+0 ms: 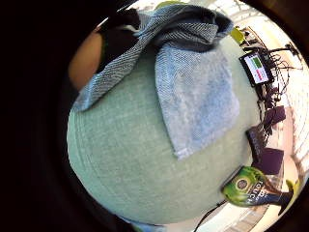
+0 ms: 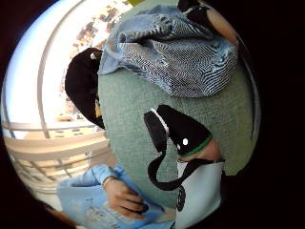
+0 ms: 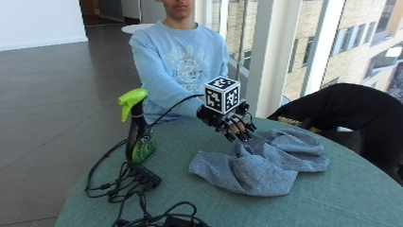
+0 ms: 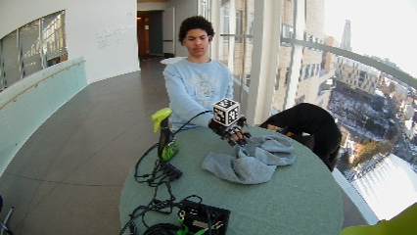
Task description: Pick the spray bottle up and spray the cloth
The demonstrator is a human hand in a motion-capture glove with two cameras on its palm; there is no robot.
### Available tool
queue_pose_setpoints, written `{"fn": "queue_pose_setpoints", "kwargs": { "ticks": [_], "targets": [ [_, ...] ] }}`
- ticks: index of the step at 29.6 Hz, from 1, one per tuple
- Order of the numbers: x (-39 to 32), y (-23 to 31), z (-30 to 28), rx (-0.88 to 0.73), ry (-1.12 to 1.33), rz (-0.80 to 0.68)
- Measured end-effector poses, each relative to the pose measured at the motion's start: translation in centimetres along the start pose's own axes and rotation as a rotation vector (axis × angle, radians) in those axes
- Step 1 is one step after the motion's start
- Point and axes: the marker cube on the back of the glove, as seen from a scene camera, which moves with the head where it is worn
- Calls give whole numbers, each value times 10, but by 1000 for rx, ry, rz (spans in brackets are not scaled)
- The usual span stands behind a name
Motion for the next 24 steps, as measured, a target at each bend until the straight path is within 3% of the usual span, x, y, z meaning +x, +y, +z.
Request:
{"fn": "queue_pose_setpoints", "kwargs": {
  "ticks": [24],
  "targets": [
    [8,7,3,-9,5,23]
  ]
}}
